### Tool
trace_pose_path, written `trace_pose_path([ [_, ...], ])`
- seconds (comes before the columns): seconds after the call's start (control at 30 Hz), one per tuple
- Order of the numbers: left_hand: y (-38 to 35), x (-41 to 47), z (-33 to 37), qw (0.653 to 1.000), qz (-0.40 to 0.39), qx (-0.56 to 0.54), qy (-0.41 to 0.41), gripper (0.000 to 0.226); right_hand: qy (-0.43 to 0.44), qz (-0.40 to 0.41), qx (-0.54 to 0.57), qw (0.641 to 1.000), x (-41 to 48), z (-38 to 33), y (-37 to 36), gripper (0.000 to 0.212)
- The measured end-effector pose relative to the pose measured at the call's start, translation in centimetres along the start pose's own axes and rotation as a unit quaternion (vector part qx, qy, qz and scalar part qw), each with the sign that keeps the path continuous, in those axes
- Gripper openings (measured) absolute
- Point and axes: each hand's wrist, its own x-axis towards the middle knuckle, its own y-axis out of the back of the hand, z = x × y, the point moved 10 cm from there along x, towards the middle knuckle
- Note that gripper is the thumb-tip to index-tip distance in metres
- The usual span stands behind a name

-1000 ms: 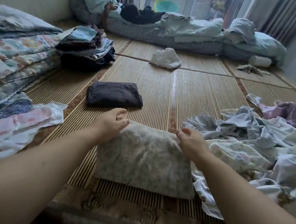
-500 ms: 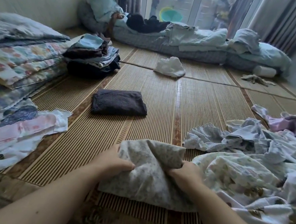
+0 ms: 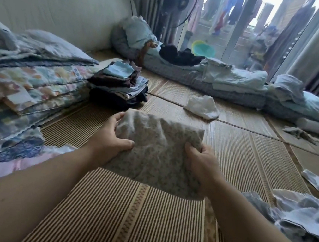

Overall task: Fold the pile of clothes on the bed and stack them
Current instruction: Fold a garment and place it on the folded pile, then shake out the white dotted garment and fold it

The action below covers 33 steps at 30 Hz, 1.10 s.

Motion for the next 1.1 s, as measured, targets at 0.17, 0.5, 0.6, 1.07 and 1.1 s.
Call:
trace_pose_path([
  [0.17, 2.0, 8.3, -3.2, 0.997, 0.048, 0.057, 0.021, 0.095, -0.017, -0.019, -0.019, 0.999, 9.8, 0.7, -5.1, 0.029],
  [0.5, -3.2, 14.4, -9.6, 0.871, -0.057, 0.487, -0.021, 0.083, 0.072, -0.111, -0.431, 0.893, 17.4, 5.8, -11.1, 0.105],
  [0.6, -4.6, 13.8, -11.2, 0.867, -0.122, 0.482, 0.024, 0.077, 0.021, -0.123, -0.480, 0.869, 17.4, 7.4, -10.9, 0.104],
  [1.07, -18.1, -7.2, -1.1, 0.885, -0.187, 0.414, -0.104, 0.079, 0.060, -0.062, -0.486, 0.870, -7.1, 5.3, 3.8, 0.088],
  [1.1, -19.4, -9.3, -0.3, 0.883, -0.196, 0.410, -0.116, 0.079, 0.059, -0.053, -0.485, 0.871, -9.5, 5.7, 5.3, 0.087],
])
